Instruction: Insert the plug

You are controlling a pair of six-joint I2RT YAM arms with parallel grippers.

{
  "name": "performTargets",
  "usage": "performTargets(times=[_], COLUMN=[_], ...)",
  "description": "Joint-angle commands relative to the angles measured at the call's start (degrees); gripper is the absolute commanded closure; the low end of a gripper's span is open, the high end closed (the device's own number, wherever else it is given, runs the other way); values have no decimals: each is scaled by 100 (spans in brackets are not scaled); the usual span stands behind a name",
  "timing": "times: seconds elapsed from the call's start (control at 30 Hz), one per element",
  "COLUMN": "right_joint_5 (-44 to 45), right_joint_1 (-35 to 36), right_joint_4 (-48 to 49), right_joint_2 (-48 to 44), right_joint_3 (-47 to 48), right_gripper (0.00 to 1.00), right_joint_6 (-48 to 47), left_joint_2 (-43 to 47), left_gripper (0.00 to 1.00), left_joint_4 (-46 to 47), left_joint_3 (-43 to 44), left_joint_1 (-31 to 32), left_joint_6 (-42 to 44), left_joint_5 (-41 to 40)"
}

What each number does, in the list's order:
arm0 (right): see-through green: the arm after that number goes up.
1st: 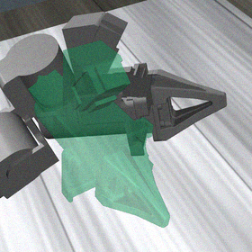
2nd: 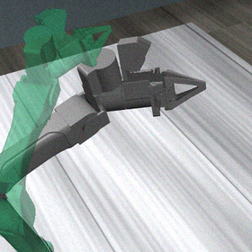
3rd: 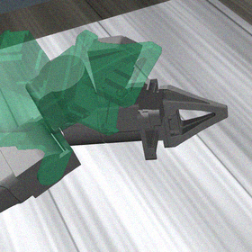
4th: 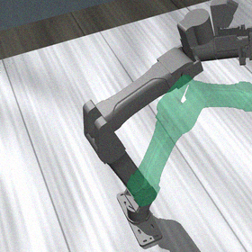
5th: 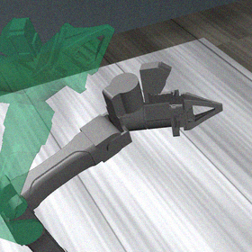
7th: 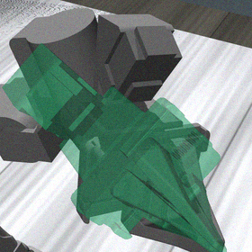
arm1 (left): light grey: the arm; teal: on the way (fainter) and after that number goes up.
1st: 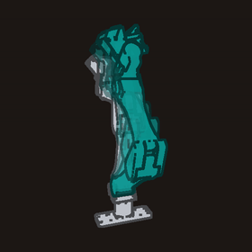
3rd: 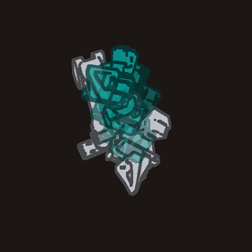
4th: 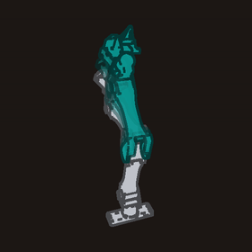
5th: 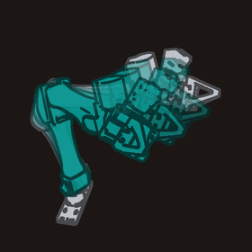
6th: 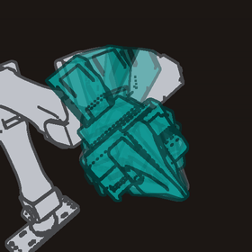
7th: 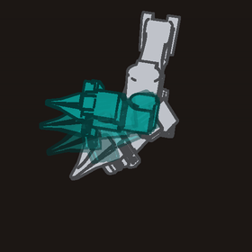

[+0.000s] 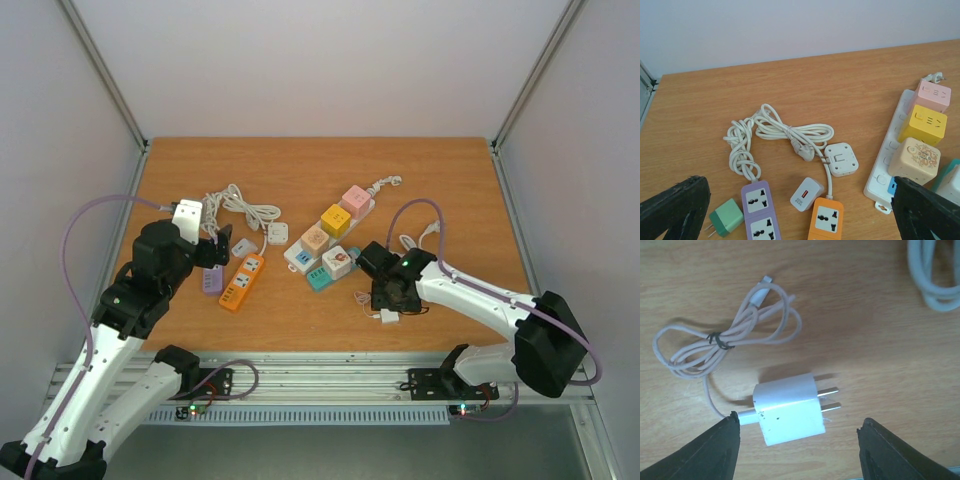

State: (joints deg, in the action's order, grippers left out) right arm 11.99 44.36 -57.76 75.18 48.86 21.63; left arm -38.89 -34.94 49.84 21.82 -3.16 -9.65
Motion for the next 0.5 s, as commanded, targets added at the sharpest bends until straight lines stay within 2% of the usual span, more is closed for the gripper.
performTargets(times=[0.0, 0.07, 0.17, 0.47], right_joint_5=[-407, -452, -576, -848], right_joint_1=[-70, -153, -325, -553], right_joint_4=[297, 392, 633, 1011], right_joint_2=[157, 252, 270, 482], right_joint_3=[-151, -271, -438, -546], right_gripper=[33, 29, 29, 41], right_joint_6=[72, 71, -20, -309], left_joint_2=[45, 49, 45, 14], left_gripper=[0, 1, 1, 1], left_joint_4=[273, 273, 276, 276], left_joint_3=[-1, -1, -10, -10], left_joint_1=[-19, -21, -20, -21], left_joint_6=[-32, -36, -30, -20], left_joint_5=[25, 16, 16, 7])
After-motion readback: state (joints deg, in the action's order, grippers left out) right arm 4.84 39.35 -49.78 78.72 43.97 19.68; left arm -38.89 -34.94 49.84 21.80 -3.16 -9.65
